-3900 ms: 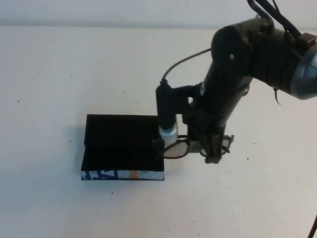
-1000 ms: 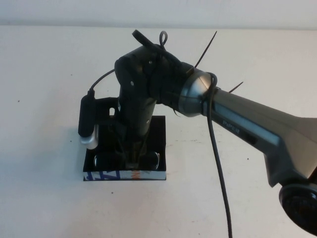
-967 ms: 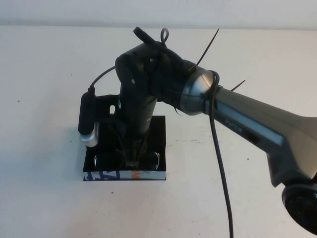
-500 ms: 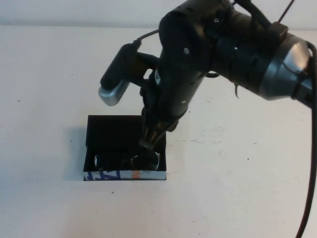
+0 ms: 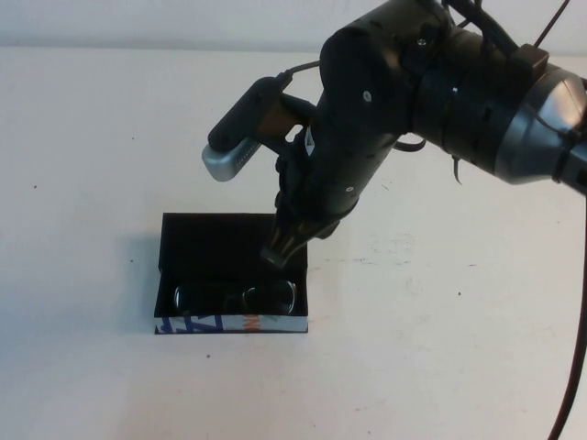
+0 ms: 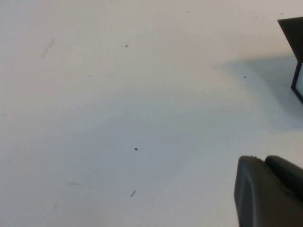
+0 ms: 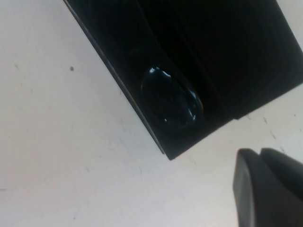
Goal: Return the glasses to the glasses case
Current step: Close the glasses case
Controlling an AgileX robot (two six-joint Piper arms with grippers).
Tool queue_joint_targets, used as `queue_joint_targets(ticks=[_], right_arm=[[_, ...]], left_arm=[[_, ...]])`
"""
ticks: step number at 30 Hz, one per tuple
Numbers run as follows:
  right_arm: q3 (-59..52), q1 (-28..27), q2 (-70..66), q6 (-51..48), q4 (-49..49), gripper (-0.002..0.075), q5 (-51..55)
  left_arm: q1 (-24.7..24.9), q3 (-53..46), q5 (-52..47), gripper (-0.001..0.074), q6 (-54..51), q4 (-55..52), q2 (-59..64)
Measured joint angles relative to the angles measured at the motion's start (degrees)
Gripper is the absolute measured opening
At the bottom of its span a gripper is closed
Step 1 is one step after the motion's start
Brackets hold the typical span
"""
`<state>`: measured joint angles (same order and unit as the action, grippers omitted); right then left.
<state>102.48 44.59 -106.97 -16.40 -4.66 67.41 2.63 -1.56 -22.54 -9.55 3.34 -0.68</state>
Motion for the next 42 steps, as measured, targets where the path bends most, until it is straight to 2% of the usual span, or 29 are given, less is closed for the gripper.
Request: queue_joint_targets(ticks=[5,9,13,18,23,27,31,37,42], right_arm=[[0.0,0.0,0.0,0.0,1.1,-0.0011,-1.0],[0.0,0.0,0.0,0.6,1.2,-0.0011,-1.0],[0.0,0.0,0.0,2.4,1.2,-0.0011,-1.1],[0.0,-1.0,-0.4,3.4,1.7,-0.0011,-1.3],[0.4,-5.1,-1.8,5.8,4.1,-0.0011,-3.5],[4.0,-9.3,-4.4,5.5,10.5,-0.0011,-2.8],[7.7,-11.7,-6.9,4.8,14.4,-0.0011,-0.8],[9.2,-12.4,-8.9,3.7,15.1,-0.0011,-0.1],[9.2,-12.7,-9.7,3.1,15.5,-0.0011,-0.6]], left_arm=[[0.0,0.0,0.4,-0.0004,0.0,-0.4,0.0],[0.0,0.0,5.7,-0.0004,1.3,0.0,0.0],[0.0,0.0,11.3,-0.0004,10.9,9.8,0.0],[0.0,0.0,15.5,-0.0004,14.8,18.0,0.0],[0.0,4.1,8.8,-0.0004,15.6,22.9,2.4],[0.0,10.4,0.6,-0.0004,14.7,24.4,12.7],[0.0,16.8,-8.1,-0.0004,6.5,28.1,26.7],[0.0,23.9,-20.3,-0.0004,-16.5,42.1,46.3],[0.0,25.6,-22.6,-0.0004,-34.4,55.7,61.1]])
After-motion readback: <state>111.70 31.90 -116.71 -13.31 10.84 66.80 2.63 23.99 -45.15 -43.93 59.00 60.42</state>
